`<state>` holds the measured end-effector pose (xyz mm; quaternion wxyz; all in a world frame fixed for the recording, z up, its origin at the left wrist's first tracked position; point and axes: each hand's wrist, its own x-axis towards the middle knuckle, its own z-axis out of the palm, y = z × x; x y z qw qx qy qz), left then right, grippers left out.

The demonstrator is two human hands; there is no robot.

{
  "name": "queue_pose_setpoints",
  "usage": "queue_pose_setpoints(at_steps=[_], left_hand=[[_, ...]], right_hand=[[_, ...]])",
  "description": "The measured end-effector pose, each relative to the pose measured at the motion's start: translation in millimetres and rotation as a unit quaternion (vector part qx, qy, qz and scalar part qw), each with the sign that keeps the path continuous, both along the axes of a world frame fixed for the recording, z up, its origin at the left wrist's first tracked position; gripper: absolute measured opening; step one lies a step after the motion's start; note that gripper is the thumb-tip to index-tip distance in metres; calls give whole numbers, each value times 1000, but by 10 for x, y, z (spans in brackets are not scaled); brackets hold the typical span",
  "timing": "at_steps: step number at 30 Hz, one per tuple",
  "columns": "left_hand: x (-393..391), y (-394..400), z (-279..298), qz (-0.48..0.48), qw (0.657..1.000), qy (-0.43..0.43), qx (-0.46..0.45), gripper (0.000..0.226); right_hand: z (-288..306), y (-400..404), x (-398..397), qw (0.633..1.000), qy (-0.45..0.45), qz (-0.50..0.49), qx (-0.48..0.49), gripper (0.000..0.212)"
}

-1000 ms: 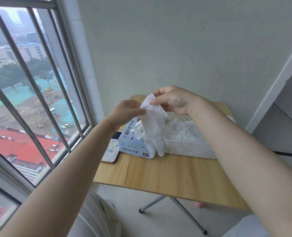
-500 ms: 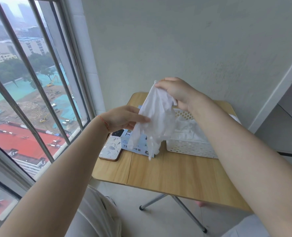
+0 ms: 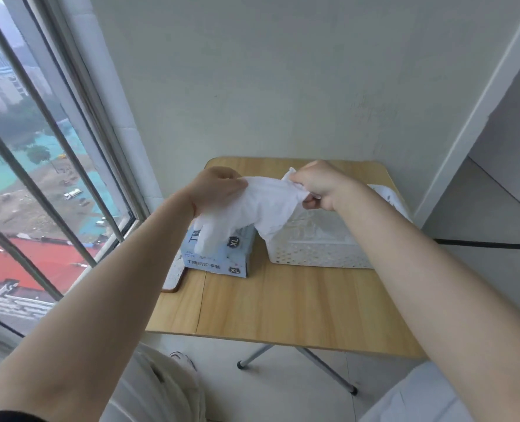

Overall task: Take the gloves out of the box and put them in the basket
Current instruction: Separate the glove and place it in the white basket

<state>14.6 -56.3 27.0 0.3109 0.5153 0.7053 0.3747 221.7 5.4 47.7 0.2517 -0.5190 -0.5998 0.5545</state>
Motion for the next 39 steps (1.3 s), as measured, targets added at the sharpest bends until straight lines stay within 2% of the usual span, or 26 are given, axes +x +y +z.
queue_pose_setpoints(at_steps=[5, 8, 11, 13, 17, 21, 25, 27, 29, 33, 36, 39], left_hand=[[512, 494, -36, -69, 982, 173, 22, 12], [772, 702, -121, -105, 963, 246, 21, 12], [1016, 844, -201, -125, 945, 300, 21, 12], [1137, 888, -238, -126, 934, 334, 20, 11], [1286, 956, -318, -120, 915, 383, 33, 14], [1279, 955, -369, -134, 896, 422, 48, 24], [1256, 836, -349, -124, 862, 468, 148, 25], [1266, 754, -332, -152, 869, 438, 173, 26], [1299, 665, -330, -208, 882, 410, 106, 39], [1287, 540, -435, -239, 854, 455, -78, 79], [1252, 529, -571, -246, 862, 423, -136, 80], [1278, 537, -656, -269, 845, 434, -160, 73]], right_hand=[[-208, 222, 464, 994, -86, -41, 45, 31], [-341, 323, 706, 984, -148, -51, 80, 27], [-444, 379, 912, 963, -221, -52, 144, 11], [-499, 400, 1006, 938, -277, -52, 200, 15], [-584, 409, 1138, 902, -336, -61, 262, 14], [-645, 332, 1163, 856, -408, -41, 314, 45], [-707, 323, 1155, 824, -452, -16, 341, 53], [-708, 307, 1134, 807, -475, -6, 351, 52], [-712, 297, 1117, 798, -495, 5, 345, 51], [-751, 311, 1116, 767, -547, 39, 332, 49], [-767, 331, 1112, 755, -565, 65, 328, 53], [-775, 333, 1100, 745, -583, 90, 311, 62]])
